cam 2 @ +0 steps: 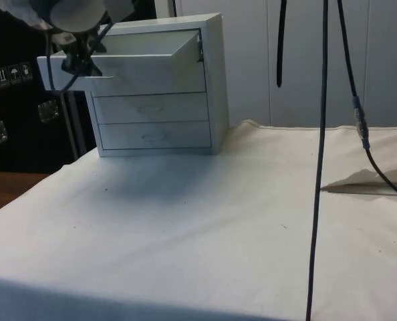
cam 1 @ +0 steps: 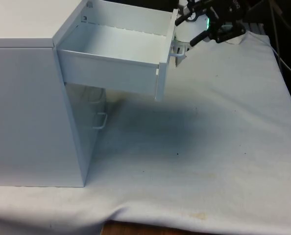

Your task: Open the drawer, then close it.

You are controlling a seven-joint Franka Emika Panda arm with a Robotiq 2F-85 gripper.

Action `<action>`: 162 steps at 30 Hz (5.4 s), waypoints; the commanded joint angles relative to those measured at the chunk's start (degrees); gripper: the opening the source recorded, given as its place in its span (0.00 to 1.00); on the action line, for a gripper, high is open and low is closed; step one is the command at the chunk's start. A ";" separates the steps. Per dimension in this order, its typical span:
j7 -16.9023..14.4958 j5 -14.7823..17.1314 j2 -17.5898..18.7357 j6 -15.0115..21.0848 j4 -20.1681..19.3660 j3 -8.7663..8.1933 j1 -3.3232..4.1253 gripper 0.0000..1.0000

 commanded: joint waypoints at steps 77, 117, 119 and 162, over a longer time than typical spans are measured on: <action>6.59 -0.40 -3.27 2.69 -1.72 3.55 -2.75 0.00; 2.41 -2.69 -12.26 4.87 -8.59 2.52 -4.47 0.00; 2.01 -2.46 -12.43 4.76 -8.31 2.46 -4.64 0.00; 6.02 4.18 -7.79 11.34 -8.65 8.88 -4.93 0.00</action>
